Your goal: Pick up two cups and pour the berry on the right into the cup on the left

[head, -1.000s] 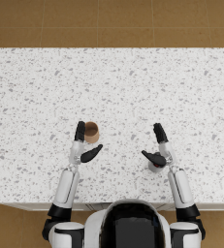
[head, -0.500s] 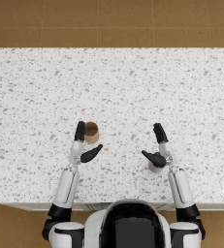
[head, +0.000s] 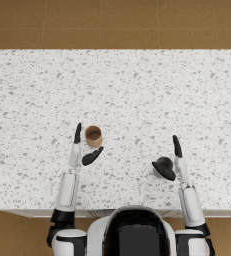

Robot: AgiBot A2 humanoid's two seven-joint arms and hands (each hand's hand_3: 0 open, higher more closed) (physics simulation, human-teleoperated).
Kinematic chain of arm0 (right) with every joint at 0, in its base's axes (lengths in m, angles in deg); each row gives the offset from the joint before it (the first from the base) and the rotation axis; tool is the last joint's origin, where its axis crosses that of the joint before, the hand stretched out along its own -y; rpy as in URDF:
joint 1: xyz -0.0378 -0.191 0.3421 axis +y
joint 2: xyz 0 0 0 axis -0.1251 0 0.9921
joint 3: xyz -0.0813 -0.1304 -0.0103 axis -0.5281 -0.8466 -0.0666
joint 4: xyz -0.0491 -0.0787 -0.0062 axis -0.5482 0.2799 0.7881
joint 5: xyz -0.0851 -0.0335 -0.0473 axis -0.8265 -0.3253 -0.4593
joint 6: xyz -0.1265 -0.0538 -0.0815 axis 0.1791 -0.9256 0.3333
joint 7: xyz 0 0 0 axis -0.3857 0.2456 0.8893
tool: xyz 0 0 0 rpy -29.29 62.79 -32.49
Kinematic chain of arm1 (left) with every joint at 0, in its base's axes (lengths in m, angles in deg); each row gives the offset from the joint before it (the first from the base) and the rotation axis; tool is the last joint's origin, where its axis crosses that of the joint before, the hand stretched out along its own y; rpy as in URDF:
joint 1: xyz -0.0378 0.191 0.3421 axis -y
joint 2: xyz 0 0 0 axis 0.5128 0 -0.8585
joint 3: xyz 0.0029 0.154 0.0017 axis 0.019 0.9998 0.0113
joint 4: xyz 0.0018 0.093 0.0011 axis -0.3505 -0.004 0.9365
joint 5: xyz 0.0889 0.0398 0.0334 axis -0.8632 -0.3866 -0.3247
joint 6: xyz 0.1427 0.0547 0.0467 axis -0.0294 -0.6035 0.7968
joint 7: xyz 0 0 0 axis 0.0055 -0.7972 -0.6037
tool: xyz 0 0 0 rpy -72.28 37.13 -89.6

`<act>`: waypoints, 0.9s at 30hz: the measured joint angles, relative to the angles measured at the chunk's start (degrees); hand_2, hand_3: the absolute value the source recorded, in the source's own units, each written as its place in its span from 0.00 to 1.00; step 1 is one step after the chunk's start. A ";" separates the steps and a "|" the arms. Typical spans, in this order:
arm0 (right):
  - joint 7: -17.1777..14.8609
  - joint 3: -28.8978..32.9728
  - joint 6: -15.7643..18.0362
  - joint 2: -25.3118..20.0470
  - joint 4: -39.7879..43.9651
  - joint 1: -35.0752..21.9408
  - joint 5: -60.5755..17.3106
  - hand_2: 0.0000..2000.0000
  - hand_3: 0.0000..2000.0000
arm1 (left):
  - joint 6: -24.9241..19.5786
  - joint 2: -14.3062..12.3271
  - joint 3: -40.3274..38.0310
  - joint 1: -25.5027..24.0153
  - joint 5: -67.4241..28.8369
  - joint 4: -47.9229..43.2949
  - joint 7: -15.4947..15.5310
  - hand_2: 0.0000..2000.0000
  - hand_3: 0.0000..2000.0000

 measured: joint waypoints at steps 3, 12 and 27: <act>0.02 1.58 -0.02 1.05 -1.86 4.86 -1.49 0.00 0.00 | -0.02 -0.46 -0.30 0.15 -1.49 2.95 0.02 0.00 0.00; 0.04 1.44 -0.04 3.35 -0.47 15.21 -2.31 0.00 0.00 | -0.04 -1.84 0.59 0.59 -2.30 9.98 0.04 0.00 0.00; 0.04 -1.34 -0.04 0.38 13.56 12.11 -2.35 0.00 0.00 | -0.04 -4.97 2.40 4.21 -2.33 22.43 0.04 0.00 0.00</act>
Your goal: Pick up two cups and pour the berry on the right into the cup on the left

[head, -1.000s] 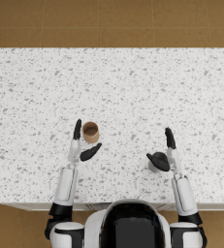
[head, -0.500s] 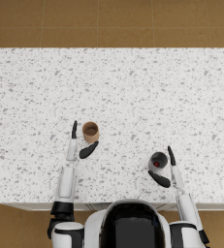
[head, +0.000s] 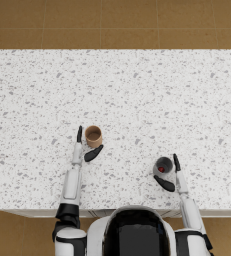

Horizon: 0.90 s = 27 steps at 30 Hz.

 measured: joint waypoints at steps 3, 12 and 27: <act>0.00 -0.45 0.00 -0.85 1.71 -1.31 0.00 0.00 0.00 | 0.00 -1.03 0.96 2.03 0.00 3.87 0.00 0.00 0.00; 0.00 -1.31 0.00 -3.09 5.29 -4.50 0.01 0.00 0.00 | -0.27 -3.46 0.75 7.03 0.02 13.21 0.12 0.00 0.00; -0.04 -1.66 9.65 -6.05 8.07 -7.93 -0.01 1.00 0.64 | -0.42 -4.10 -0.38 7.95 -0.02 14.62 0.39 1.00 0.64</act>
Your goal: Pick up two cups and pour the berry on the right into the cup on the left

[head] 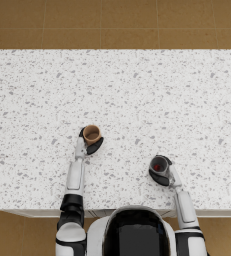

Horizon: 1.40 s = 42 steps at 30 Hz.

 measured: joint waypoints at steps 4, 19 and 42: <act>0.37 1.55 -0.81 -0.83 -4.39 -1.47 0.00 1.00 0.64 | -0.86 0.17 -0.11 -2.54 0.01 -7.37 -0.15 1.00 0.64; 0.48 0.91 -2.91 -7.24 -2.68 -20.83 0.03 1.00 0.64 | -1.80 -0.01 1.60 -7.34 0.02 -32.34 -0.26 1.00 0.64; 0.43 -3.87 -3.70 -14.39 5.21 -40.98 -30.77 1.00 0.64 | -2.16 -2.02 3.56 -7.70 -13.55 -37.38 -0.30 1.00 0.64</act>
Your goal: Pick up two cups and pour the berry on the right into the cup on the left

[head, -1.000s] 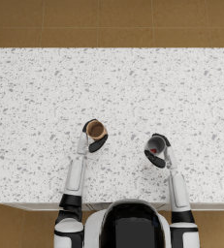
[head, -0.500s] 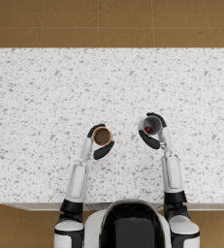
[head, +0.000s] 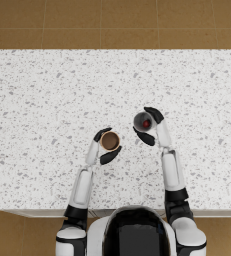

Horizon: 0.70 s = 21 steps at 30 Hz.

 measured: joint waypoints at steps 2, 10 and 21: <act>0.02 -0.73 0.04 -0.24 -1.02 -0.35 -3.65 1.00 0.64 | 0.01 -0.27 0.26 0.27 -0.02 1.32 0.00 1.00 0.64; 0.07 -2.12 0.32 -1.05 -2.69 -1.39 -18.31 1.00 0.64 | 0.08 -1.36 1.52 1.57 -7.62 4.69 0.01 1.00 0.64; 0.13 -4.43 0.56 -1.62 -5.43 -1.33 -38.54 1.00 0.64 | -0.09 -2.05 1.94 1.53 -8.22 6.06 0.08 1.00 0.64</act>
